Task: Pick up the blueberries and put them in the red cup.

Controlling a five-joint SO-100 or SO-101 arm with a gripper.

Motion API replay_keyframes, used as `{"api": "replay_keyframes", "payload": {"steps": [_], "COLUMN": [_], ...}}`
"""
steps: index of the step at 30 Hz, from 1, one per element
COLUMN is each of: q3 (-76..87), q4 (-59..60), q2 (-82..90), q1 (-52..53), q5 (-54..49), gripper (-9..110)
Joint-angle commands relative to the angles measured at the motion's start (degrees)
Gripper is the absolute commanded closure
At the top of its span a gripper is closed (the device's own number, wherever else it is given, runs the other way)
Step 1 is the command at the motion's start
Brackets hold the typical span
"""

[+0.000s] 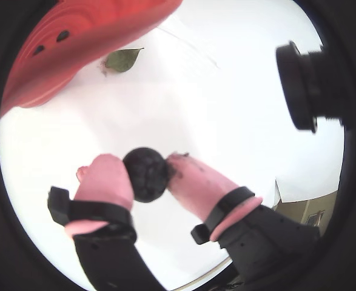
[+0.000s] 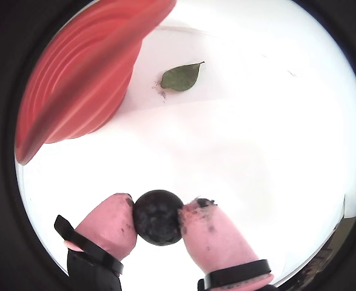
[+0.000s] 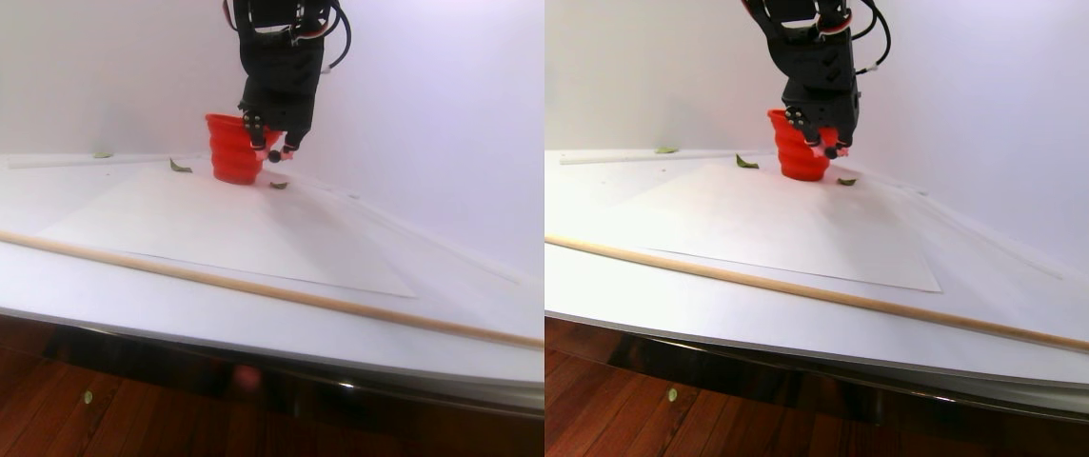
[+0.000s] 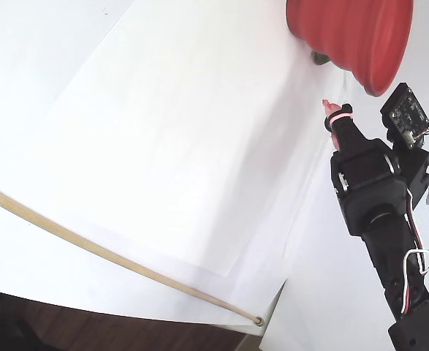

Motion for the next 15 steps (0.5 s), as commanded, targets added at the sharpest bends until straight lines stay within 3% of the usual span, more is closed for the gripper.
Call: {"api": "replay_keyframes", "payload": {"steps": [1,15], "q3": [-0.7,2.8], "q4": [0.1,2.9], "q2": [8.5,14.8], "q1": [0.3,-0.1], "q5": [-0.5,-1.1], "gripper": [90,90]}}
